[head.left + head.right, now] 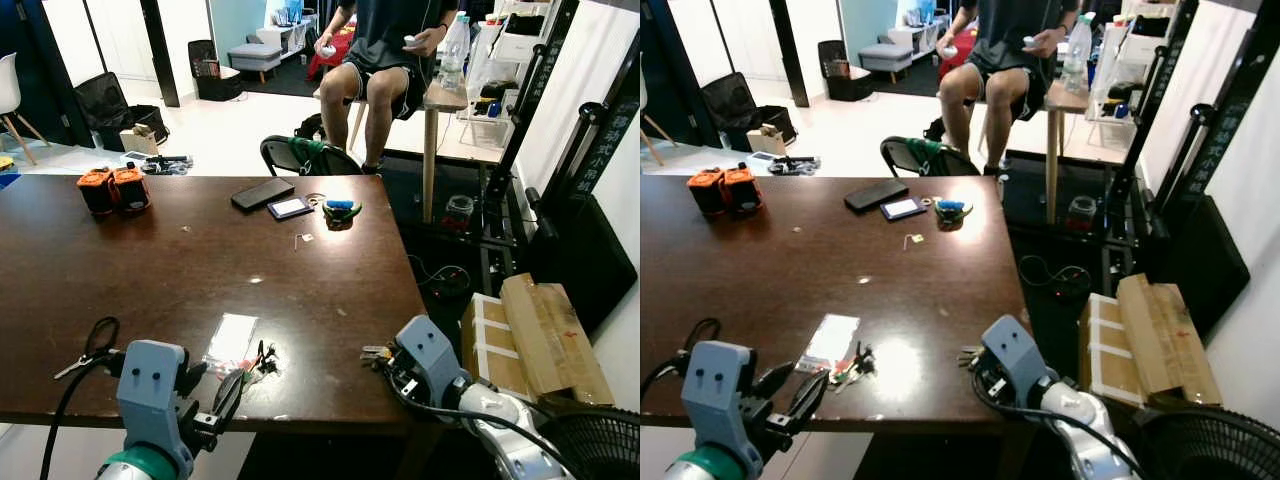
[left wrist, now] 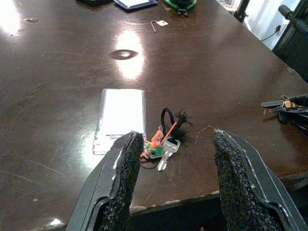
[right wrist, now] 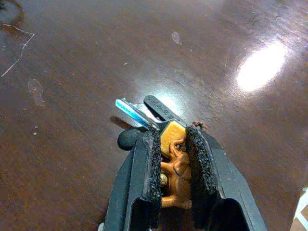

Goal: Hang keys on a hook

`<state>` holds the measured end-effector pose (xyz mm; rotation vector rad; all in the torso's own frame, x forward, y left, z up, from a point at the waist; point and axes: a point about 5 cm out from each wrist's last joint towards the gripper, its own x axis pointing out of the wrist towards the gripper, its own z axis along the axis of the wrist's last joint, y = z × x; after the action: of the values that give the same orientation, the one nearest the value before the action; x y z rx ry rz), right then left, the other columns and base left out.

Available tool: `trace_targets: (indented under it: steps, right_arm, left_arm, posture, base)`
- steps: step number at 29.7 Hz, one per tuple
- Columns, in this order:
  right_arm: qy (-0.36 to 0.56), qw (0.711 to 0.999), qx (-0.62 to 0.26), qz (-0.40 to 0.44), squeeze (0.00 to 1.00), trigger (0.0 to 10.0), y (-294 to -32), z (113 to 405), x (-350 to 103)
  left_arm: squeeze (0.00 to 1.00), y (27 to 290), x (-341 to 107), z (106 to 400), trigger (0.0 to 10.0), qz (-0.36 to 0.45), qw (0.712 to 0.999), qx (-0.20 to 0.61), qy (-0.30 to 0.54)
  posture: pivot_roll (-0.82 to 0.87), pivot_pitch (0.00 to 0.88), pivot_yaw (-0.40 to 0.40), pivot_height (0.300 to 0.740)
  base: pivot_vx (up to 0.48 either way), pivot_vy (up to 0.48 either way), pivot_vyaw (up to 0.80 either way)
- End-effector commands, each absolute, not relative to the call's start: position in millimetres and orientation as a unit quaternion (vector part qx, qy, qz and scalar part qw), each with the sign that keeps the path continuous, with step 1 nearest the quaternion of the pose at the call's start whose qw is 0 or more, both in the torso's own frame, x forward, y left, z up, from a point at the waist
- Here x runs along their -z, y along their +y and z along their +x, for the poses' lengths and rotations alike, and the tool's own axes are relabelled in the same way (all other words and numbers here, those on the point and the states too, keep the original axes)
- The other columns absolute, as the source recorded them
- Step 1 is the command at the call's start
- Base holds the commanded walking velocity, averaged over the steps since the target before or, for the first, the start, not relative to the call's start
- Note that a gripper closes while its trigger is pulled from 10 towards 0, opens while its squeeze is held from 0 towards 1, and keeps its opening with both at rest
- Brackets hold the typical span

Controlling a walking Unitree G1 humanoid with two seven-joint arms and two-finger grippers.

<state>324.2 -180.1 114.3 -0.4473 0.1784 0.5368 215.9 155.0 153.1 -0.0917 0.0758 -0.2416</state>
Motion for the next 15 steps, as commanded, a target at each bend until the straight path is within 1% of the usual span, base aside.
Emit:
trace_targets:
  steps: [1, 8, 11, 14, 15]
  right_arm:
    - [0.102, 0.937, -0.257, -0.213, 0.00, 0.0, -183.2, 322.6, -107.0]
    - [0.090, 0.943, -0.251, -0.201, 0.00, 0.0, -183.3, 324.5, -110.7]
    - [0.061, 0.958, -0.227, -0.162, 0.00, 0.0, -185.1, 330.1, -122.0]
    - [0.055, 0.961, -0.222, -0.154, 0.00, 0.0, -185.7, 331.2, -124.3]
    - [0.039, 0.968, -0.209, -0.131, 0.00, 0.0, -187.4, 334.0, -131.1]
  left_arm:
    - [0.00, 154.9, -150.7, 213.1, 10.0, -0.041, 0.990, 0.124, 0.046]
    - [0.00, 154.7, -151.0, 213.3, 10.0, -0.041, 0.990, 0.125, 0.045]
    - [0.00, 154.7, -151.8, 213.8, 10.0, -0.042, 0.991, 0.123, 0.043]
    - [0.00, 154.7, -152.0, 213.9, 10.0, -0.042, 0.991, 0.123, 0.042]
    - [0.00, 154.8, -152.2, 214.0, 10.0, -0.043, 0.991, 0.122, 0.041]
  posture:
    - [-0.10, 0.059, 0.110, 0.740]
    - [-0.10, 0.059, 0.110, 0.740]
    - [-0.10, 0.059, 0.110, 0.740]
    - [-0.10, 0.059, 0.110, 0.740]
    - [-0.10, 0.059, 0.110, 0.740]
  base:
    - [0.000, 0.000, 0.00]
    - [0.000, 0.000, 0.00]
    - [0.000, 0.000, 0.00]
    - [0.000, 0.000, 0.00]
    - [0.000, 0.000, 0.00]
